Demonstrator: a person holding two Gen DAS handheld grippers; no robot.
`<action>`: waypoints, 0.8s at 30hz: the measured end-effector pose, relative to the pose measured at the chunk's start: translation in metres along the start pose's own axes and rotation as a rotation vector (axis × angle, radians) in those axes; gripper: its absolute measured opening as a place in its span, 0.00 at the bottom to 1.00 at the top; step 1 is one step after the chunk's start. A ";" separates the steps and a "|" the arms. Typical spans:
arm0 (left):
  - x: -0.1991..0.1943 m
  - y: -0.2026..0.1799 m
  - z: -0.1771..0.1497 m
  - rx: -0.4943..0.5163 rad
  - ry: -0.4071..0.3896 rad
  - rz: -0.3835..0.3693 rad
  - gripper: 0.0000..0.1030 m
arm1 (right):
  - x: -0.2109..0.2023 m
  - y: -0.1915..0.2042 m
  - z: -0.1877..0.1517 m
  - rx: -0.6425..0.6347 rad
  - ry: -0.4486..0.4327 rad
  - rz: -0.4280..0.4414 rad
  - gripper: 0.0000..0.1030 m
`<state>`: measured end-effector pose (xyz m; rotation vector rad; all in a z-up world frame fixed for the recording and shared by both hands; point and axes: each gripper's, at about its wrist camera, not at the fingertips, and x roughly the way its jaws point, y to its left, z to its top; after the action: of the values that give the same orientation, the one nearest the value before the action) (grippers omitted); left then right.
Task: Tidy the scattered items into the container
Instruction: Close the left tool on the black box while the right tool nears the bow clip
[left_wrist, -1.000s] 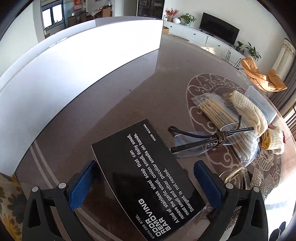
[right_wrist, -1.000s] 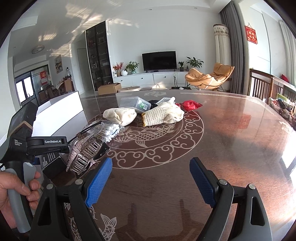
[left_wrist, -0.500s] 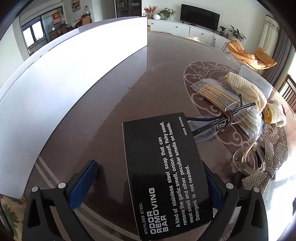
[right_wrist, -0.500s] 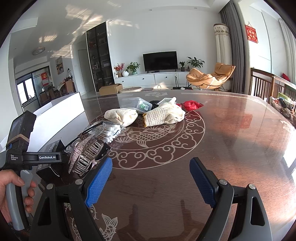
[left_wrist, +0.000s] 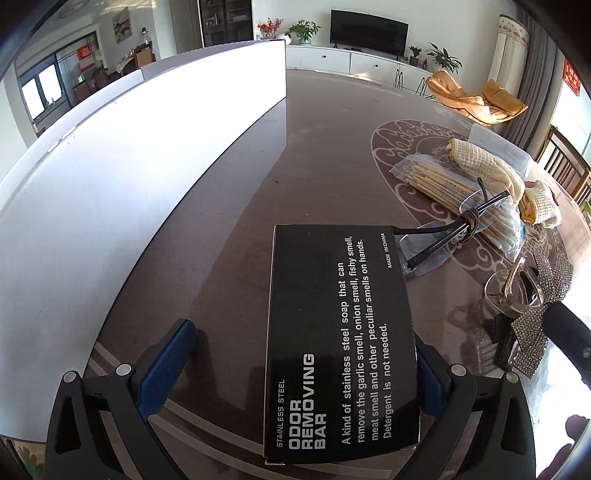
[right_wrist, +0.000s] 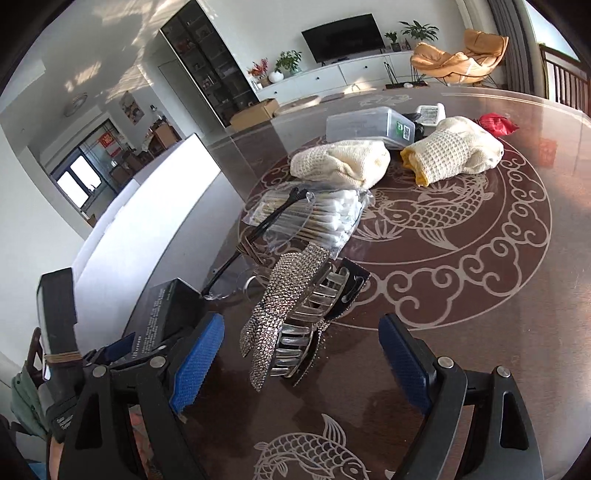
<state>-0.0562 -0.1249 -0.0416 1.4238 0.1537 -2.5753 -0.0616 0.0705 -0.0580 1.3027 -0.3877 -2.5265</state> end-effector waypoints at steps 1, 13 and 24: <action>0.001 0.000 0.001 0.005 0.000 -0.004 1.00 | 0.006 0.002 0.000 0.017 0.012 -0.009 0.84; 0.001 -0.004 0.005 0.021 -0.012 -0.016 0.89 | 0.029 0.019 0.010 -0.184 -0.008 -0.100 0.59; -0.021 -0.042 -0.020 0.134 -0.120 -0.140 0.57 | -0.020 -0.048 -0.005 -0.328 0.002 -0.145 0.60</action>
<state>-0.0383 -0.0780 -0.0344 1.3411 0.0657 -2.8251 -0.0520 0.1217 -0.0635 1.2416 0.1238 -2.5642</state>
